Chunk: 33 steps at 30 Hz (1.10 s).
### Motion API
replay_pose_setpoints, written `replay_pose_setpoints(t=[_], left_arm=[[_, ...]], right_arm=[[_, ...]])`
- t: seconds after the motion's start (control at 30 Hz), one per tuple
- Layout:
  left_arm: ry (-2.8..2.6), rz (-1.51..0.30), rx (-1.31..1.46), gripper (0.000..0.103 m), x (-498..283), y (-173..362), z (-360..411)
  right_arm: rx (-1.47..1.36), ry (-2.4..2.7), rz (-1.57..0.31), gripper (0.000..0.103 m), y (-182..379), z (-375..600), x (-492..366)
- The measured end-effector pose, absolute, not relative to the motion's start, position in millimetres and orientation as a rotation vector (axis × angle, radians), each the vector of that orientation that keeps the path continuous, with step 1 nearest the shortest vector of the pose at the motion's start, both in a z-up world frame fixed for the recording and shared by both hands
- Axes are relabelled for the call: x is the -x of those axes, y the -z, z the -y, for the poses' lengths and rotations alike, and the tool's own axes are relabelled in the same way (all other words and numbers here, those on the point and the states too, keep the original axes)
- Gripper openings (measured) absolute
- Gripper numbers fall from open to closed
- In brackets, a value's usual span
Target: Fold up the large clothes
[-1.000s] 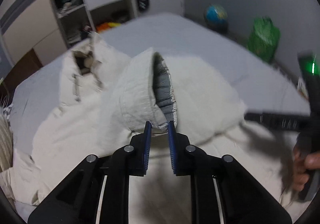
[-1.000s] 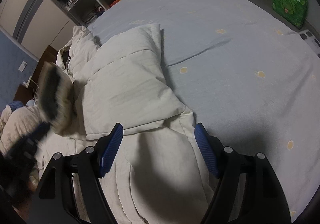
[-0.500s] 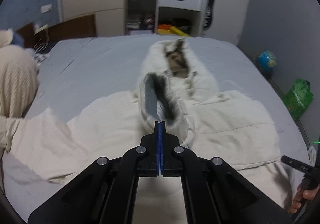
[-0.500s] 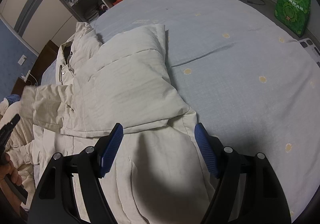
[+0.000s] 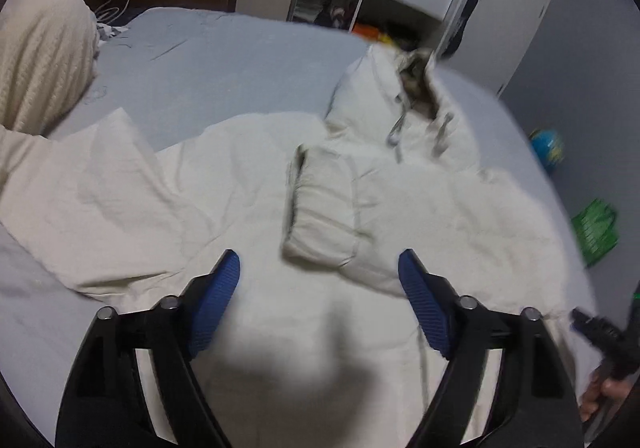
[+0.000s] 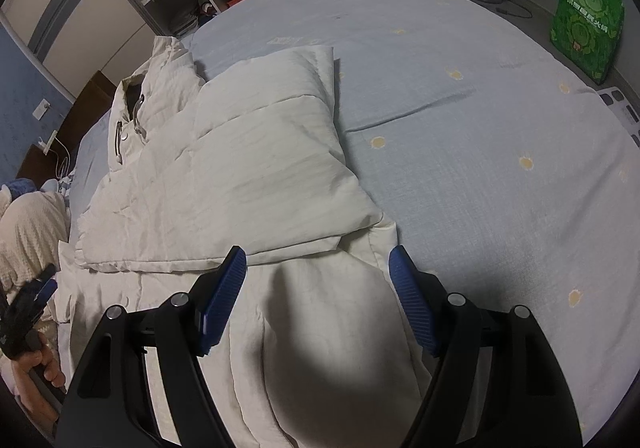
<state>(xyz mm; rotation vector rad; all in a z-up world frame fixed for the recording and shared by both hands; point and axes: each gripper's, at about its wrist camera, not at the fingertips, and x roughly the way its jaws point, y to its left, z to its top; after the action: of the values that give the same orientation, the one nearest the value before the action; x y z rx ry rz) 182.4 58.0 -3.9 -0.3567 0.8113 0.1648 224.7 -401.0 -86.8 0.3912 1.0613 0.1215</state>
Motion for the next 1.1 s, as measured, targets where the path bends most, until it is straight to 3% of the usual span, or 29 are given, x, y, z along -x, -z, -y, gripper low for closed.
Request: replay_pose_setpoints(t=[0.13, 0.27, 0.37, 0.4, 0.43, 0.5, 0.8, 1.03, 1.1], left_arm=[[-0.135, -0.862, 0.388, 0.074, -201.1, 15.4, -52.1], [-0.163, -0.94, 0.441, 0.063, -220.8, 37.8, -58.4], [-0.159, -0.976, 0.477, 0.042, -230.4, 50.8, -63.0], [-0.146, -0.974, 0.495, 0.021, -231.0, 52.5, -64.7], [-0.152, -0.976, 0.498, 0.01, -231.4, 52.8, -66.2], [-0.154, -0.947, 0.51, 0.001, -224.9, 49.4, -70.4], [-0.107, -0.868, 0.53, 0.001, -170.2, 22.3, -55.5], [-0.133, -0.964, 0.558, 0.001, -155.5, 51.9, -56.3], [-0.131, -0.98, 0.547, 0.008, -153.3, 56.9, -57.2]], right_arm=[[-0.383, -0.118, -1.062, 0.07, 86.8, 399.1, -224.9], [-0.379, -0.116, -1.059, 0.07, 87.1, 398.6, -224.3], [-0.381, -0.117, -1.055, 0.07, 88.0, 399.2, -224.9], [-0.38, -0.117, -1.057, 0.07, 88.4, 399.2, -225.2], [-0.379, -0.118, -1.057, 0.07, 88.7, 398.9, -225.5], [-0.379, -0.119, -1.055, 0.07, 88.6, 398.5, -225.5], [-0.368, -0.142, -1.004, 0.07, 77.5, 395.6, -220.3], [-0.311, -0.178, -1.01, 0.07, 75.7, 383.3, -220.3], [-0.304, -0.177, -1.021, 0.07, 77.7, 382.6, -220.9]])
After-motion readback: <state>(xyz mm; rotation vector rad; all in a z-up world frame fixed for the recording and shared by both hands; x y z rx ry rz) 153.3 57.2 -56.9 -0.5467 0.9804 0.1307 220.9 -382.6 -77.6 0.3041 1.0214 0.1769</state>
